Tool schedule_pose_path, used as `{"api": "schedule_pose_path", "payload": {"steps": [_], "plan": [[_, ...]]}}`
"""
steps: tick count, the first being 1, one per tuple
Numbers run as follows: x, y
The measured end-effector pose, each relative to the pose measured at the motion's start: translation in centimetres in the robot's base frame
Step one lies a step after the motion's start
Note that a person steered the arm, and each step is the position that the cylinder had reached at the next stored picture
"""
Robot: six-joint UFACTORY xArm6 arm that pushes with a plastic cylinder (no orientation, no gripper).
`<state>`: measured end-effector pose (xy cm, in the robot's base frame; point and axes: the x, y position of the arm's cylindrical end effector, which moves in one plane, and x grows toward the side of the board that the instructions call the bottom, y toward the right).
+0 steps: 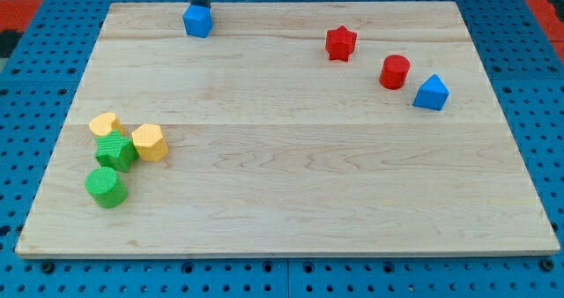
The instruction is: Move the arm at the right to the red star
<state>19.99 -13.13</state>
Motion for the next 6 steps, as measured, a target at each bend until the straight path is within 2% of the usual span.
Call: {"api": "schedule_pose_path", "payload": {"steps": [2,4,5,6], "plan": [[1.5,2.2],[1.4,16.7],[1.4,25.8],[5.0,30.1]]}}
